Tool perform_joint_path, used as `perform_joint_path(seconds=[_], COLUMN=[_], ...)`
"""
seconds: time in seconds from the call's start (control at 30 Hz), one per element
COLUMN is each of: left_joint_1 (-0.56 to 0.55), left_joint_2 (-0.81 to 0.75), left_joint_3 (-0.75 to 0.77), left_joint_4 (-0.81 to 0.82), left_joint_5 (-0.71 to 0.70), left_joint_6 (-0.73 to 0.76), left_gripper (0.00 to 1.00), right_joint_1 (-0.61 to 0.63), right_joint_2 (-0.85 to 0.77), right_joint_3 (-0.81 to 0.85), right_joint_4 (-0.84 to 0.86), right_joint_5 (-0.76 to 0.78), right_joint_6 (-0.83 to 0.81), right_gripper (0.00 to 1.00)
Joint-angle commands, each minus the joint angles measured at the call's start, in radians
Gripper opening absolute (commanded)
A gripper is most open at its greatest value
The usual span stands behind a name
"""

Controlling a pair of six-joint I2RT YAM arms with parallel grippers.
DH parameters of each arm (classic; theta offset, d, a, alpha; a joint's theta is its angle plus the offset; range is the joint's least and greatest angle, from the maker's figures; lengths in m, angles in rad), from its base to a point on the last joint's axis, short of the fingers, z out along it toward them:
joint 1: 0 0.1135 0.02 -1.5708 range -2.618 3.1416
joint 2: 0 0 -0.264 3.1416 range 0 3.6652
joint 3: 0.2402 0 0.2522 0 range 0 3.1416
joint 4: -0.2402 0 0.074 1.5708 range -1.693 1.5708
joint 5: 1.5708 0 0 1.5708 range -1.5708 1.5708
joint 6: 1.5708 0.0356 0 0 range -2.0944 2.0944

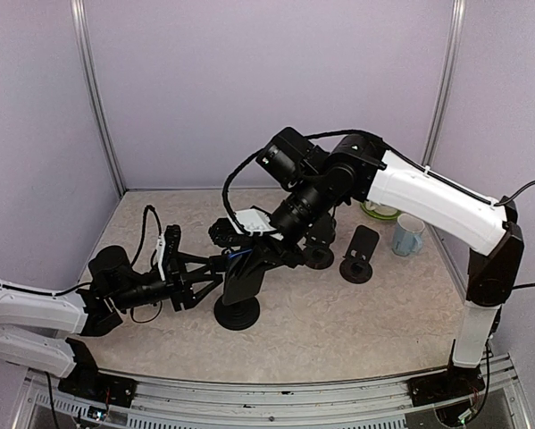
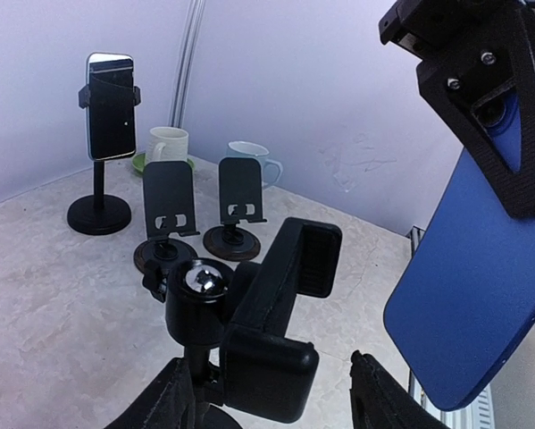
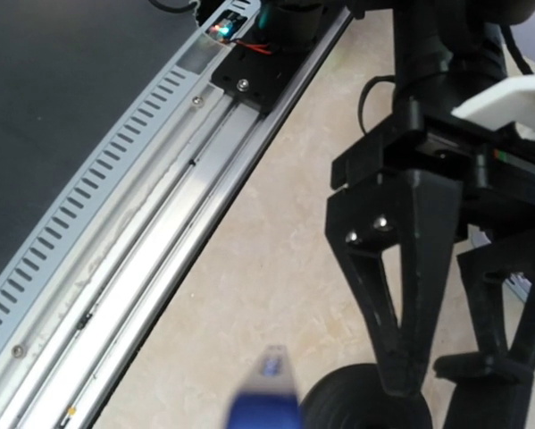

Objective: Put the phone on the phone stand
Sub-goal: Pick up the phone stand from the center of the board.

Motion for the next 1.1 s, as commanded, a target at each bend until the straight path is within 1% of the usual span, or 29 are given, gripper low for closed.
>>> perform_joint_path(seconds=[0.0,0.23,0.4,0.57,0.67,0.77,0.8,0.87,0.93,1.07], left_joint_1=[-0.014,-0.023,-0.023,-0.022,-0.022,-0.022,-0.022,-0.021,-0.017,0.003], left_joint_2=[-0.003,-0.054,-0.064,-0.024,-0.006,-0.006,-0.01,-0.026,-0.049,-0.09], left_joint_3=[0.03,0.034,0.045,0.068,0.074,0.069,0.065,0.057,0.045,0.023], left_joint_4=[0.01,-0.022,-0.056,-0.065,-0.066,-0.061,-0.059,-0.062,-0.064,-0.059], left_joint_5=[-0.053,-0.061,-0.052,-0.011,0.004,0.01,0.015,0.018,0.016,0.031], left_joint_6=[0.03,0.075,0.095,0.1,0.102,0.106,0.108,0.114,0.121,0.123], left_gripper=[0.57,0.56,0.44,0.41,0.34,0.31,0.31,0.39,0.44,0.44], right_joint_1=[-0.001,-0.004,-0.008,-0.009,-0.009,-0.009,-0.009,-0.01,-0.01,-0.012], right_joint_2=[-0.054,-0.074,-0.064,-0.058,-0.066,-0.074,-0.075,-0.079,-0.08,-0.076], right_joint_3=[-0.013,-0.044,-0.034,-0.022,-0.024,-0.031,-0.035,-0.044,-0.05,-0.046], right_joint_4=[0.032,0.058,0.059,0.054,0.058,0.061,0.064,0.068,0.071,0.071], right_joint_5=[-0.001,0.01,0.008,0.009,0.01,0.009,0.012,0.014,0.014,0.013], right_joint_6=[0.006,0.013,0.018,0.021,0.022,0.023,0.022,0.022,0.024,0.028], right_gripper=[0.0,0.0,0.0,0.0,0.0,0.0,0.0,0.0,0.0,0.0])
